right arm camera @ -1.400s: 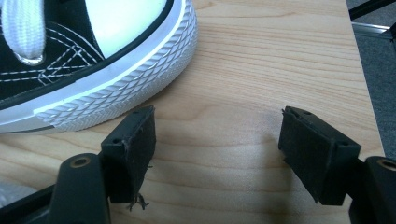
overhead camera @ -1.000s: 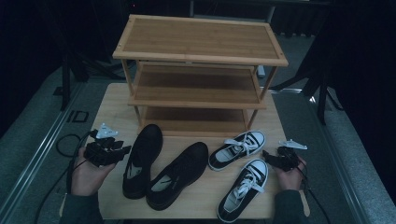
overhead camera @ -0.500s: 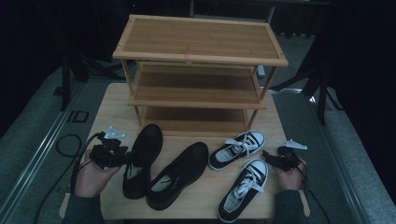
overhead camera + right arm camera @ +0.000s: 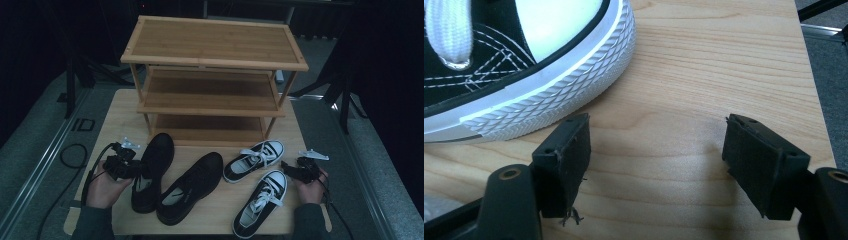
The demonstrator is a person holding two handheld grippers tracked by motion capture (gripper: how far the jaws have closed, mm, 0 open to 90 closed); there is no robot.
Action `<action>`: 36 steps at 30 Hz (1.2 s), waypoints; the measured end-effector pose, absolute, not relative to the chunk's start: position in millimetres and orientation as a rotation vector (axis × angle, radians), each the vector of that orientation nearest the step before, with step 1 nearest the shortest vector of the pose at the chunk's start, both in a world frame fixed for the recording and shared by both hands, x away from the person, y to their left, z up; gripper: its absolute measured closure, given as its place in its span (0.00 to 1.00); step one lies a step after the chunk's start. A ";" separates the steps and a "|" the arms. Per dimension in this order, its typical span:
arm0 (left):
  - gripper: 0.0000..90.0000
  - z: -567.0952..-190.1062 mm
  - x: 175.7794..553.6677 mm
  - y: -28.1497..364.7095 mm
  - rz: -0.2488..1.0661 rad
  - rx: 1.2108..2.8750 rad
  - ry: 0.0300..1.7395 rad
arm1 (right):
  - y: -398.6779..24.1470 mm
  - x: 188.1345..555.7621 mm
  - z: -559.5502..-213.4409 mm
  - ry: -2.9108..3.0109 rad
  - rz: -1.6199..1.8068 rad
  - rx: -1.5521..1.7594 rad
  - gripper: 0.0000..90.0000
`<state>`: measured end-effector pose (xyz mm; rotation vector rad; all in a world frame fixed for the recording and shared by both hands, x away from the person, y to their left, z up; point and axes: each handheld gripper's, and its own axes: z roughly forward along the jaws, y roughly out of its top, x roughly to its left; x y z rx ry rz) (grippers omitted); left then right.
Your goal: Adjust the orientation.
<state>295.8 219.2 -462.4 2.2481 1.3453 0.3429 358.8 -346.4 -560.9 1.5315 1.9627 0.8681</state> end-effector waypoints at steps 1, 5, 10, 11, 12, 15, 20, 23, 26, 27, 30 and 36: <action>0.77 -464.5 297.2 219.0 0.334 2.250 1.349 | -346.4 358.8 -560.9 1.963 0.869 1.531 0.30; 0.78 -469.6 300.8 220.2 0.302 2.240 1.358 | -346.5 358.9 -560.9 1.964 0.870 1.531 0.30; 0.78 -472.3 304.6 213.3 0.313 2.280 1.396 | -346.5 358.9 -560.9 1.964 0.870 1.531 0.30; 0.78 -472.3 304.6 213.3 0.313 2.280 1.396 | -346.4 359.0 -560.9 1.964 0.870 1.531 0.30; 0.78 -473.9 305.8 210.8 0.319 2.292 1.408 | -346.5 359.0 -560.9 1.964 0.870 1.531 0.30; 0.79 -478.4 309.8 207.8 0.340 2.313 1.438 | -346.5 359.0 -560.9 1.965 0.870 1.530 0.30; 0.89 -478.4 310.4 210.1 0.339 2.295 1.455 | -346.4 359.1 -560.9 1.964 0.869 1.531 0.30; 0.95 -477.3 309.5 209.9 0.347 2.283 1.470 | -346.4 359.0 -560.9 1.964 0.869 1.531 0.30; 0.97 -477.0 309.9 212.0 0.344 2.247 1.501 | -346.5 359.1 -560.9 1.965 0.870 1.531 0.30; 0.97 -476.9 310.0 212.5 0.340 2.242 1.502 | -346.5 359.0 -560.9 1.965 0.870 1.531 0.30; 0.97 -477.2 310.1 213.3 0.326 2.222 1.507 | -346.5 359.1 -560.9 1.965 0.870 1.531 0.30; 0.98 -477.9 311.2 217.2 0.302 2.185 1.508 | -346.4 359.0 -560.9 1.964 0.869 1.531 0.30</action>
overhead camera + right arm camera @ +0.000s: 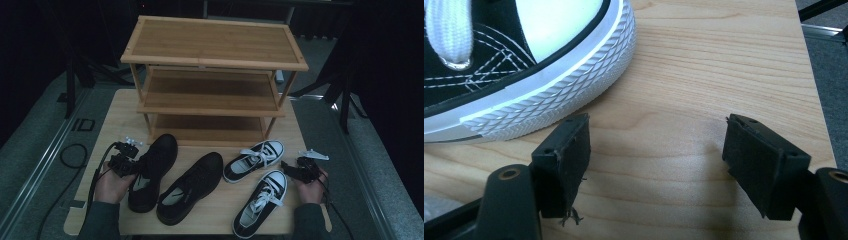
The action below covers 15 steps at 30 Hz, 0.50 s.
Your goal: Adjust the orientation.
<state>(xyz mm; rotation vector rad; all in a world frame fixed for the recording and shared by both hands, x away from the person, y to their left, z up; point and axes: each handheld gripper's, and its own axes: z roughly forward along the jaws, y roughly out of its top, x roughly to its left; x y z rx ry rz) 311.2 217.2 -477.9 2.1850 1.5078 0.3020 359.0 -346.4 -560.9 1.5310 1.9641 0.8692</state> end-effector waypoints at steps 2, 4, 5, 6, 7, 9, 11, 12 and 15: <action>0.98 -477.7 311.8 218.6 0.284 2.174 1.504 | -346.4 359.1 -560.9 1.964 0.869 1.531 0.30; 0.98 -477.2 312.6 219.1 0.272 2.161 1.501 | -346.4 359.2 -560.9 1.964 0.870 1.531 0.30; 0.98 -477.2 312.6 219.1 0.272 2.161 1.501 | -346.4 359.2 -560.9 1.964 0.870 1.531 0.30; 0.98 -476.9 313.4 219.0 0.268 2.157 1.500 | -346.3 359.3 -560.9 1.965 0.869 1.531 0.30; 0.98 -476.9 313.4 219.0 0.268 2.157 1.500 | -346.1 359.5 -560.9 1.965 0.868 1.531 0.30; 0.98 -475.4 316.1 217.6 0.258 2.149 1.496 | -346.1 359.5 -560.9 1.965 0.868 1.531 0.30; 0.98 -474.3 318.5 217.3 0.257 2.142 1.487 | -346.1 359.5 -560.9 1.965 0.868 1.531 0.30; 0.98 -472.9 320.4 217.2 0.266 2.132 1.489 | -346.1 359.5 -560.9 1.965 0.867 1.531 0.30; 0.98 -470.4 323.5 217.2 0.276 2.113 1.491 | -346.1 359.5 -560.9 1.965 0.867 1.531 0.30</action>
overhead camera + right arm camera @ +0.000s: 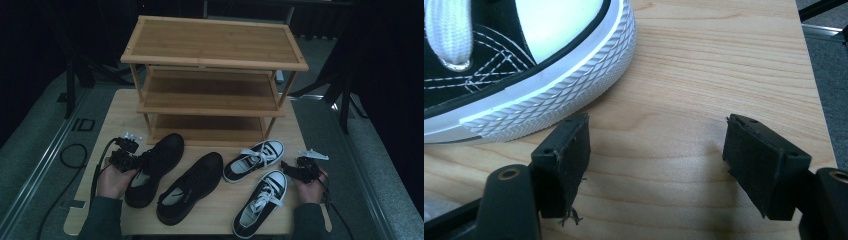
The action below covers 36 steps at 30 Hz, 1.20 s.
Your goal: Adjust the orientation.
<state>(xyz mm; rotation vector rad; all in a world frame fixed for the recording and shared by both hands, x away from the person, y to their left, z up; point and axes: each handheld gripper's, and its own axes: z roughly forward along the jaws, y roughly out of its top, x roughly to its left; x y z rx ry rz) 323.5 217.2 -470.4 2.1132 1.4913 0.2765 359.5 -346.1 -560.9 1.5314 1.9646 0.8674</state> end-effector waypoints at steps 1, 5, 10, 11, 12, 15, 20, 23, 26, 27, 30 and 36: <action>0.98 -469.2 324.5 217.3 0.277 2.112 1.488 | -346.1 359.5 -560.9 1.965 0.867 1.531 0.30; 0.98 -465.4 327.8 216.5 0.284 2.092 1.483 | -346.0 359.5 -560.9 1.964 0.868 1.532 0.30; 0.98 -463.8 333.5 214.6 0.282 2.075 1.476 | -346.1 359.3 -560.9 1.964 0.869 1.532 0.30; 0.98 -463.7 334.7 214.0 0.284 2.074 1.478 | -346.0 359.3 -560.9 1.964 0.870 1.533 0.30; 0.98 -463.4 336.0 213.8 0.285 2.075 1.477 | -346.0 359.3 -560.9 1.963 0.870 1.534 0.30; 0.98 -462.8 339.3 213.5 0.290 2.065 1.478 | -346.0 359.3 -560.9 1.964 0.870 1.533 0.30; 0.98 -463.5 346.1 214.5 0.294 2.048 1.493 | -346.0 359.3 -560.9 1.963 0.870 1.533 0.30; 0.98 -463.6 348.8 215.3 0.302 2.036 1.502 | -346.0 359.3 -560.9 1.963 0.870 1.533 0.30; 0.98 -463.7 350.9 216.2 0.307 2.014 1.513 | -346.0 359.3 -560.9 1.964 0.870 1.533 0.30; 0.98 -463.7 351.4 216.3 0.307 2.011 1.517 | -346.0 359.3 -560.9 1.964 0.870 1.533 0.30; 0.98 -464.6 354.1 216.8 0.305 1.982 1.537 | -346.0 359.3 -560.8 1.963 0.871 1.534 0.30; 0.98 -465.9 359.8 215.6 0.323 1.948 1.565 | -346.0 359.3 -560.9 1.964 0.870 1.533 0.30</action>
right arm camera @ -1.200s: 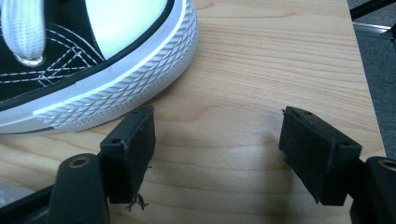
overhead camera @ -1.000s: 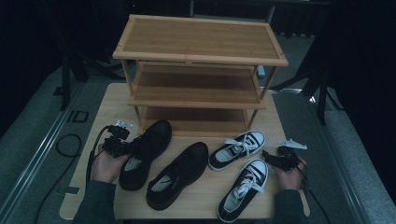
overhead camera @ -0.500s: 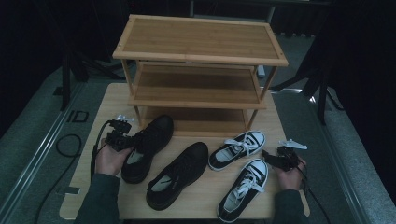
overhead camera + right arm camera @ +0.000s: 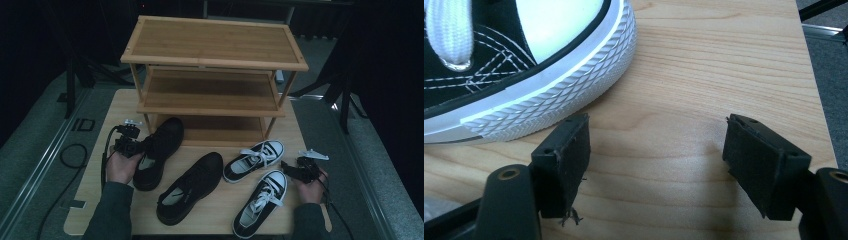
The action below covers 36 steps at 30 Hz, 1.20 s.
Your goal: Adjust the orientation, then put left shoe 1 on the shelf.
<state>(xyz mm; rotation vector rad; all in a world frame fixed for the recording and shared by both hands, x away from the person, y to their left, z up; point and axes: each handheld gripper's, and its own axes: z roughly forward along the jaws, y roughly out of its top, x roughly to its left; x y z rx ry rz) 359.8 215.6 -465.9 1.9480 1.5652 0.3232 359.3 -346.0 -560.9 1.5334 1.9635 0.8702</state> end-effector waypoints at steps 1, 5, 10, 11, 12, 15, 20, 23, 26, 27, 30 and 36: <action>0.98 -465.9 360.2 215.3 0.325 1.941 1.572 | -346.0 359.3 -560.9 1.963 0.870 1.533 0.30; 0.98 -466.3 364.1 215.7 0.336 1.895 1.599 | -346.0 359.3 -560.9 1.963 0.870 1.533 0.30; 0.98 -467.2 369.2 215.7 0.342 1.834 1.623 | -345.9 359.4 -560.9 1.963 0.870 1.534 0.30; 0.98 -468.2 372.3 215.0 0.340 1.805 1.631 | -345.6 359.6 -560.9 1.963 0.868 1.534 0.30; 0.98 -469.3 374.6 214.1 0.336 1.790 1.635 | -345.5 359.7 -560.9 1.963 0.868 1.534 0.30; 0.98 -472.0 378.3 212.2 0.340 1.777 1.649 | -345.5 359.8 -560.9 1.963 0.869 1.534 0.30; 0.97 -476.8 383.0 206.2 0.381 1.764 1.675 | -345.5 359.8 -560.9 1.963 0.869 1.534 0.30; 0.97 -478.2 385.1 204.4 0.395 1.740 1.691 | -345.5 359.8 -560.9 1.963 0.869 1.534 0.30; 0.97 -479.1 387.6 204.2 0.396 1.722 1.701 | -345.5 359.8 -560.9 1.963 0.869 1.534 0.30; 0.97 -479.2 388.2 204.2 0.394 1.720 1.703 | -345.5 359.8 -560.9 1.963 0.869 1.533 0.30; 0.97 -479.8 390.7 201.6 0.418 1.708 1.717 | -345.5 359.8 -560.9 1.963 0.868 1.533 0.30; 0.97 -481.8 396.0 196.6 0.427 1.677 1.749 | -345.5 359.8 -560.9 1.963 0.868 1.533 0.30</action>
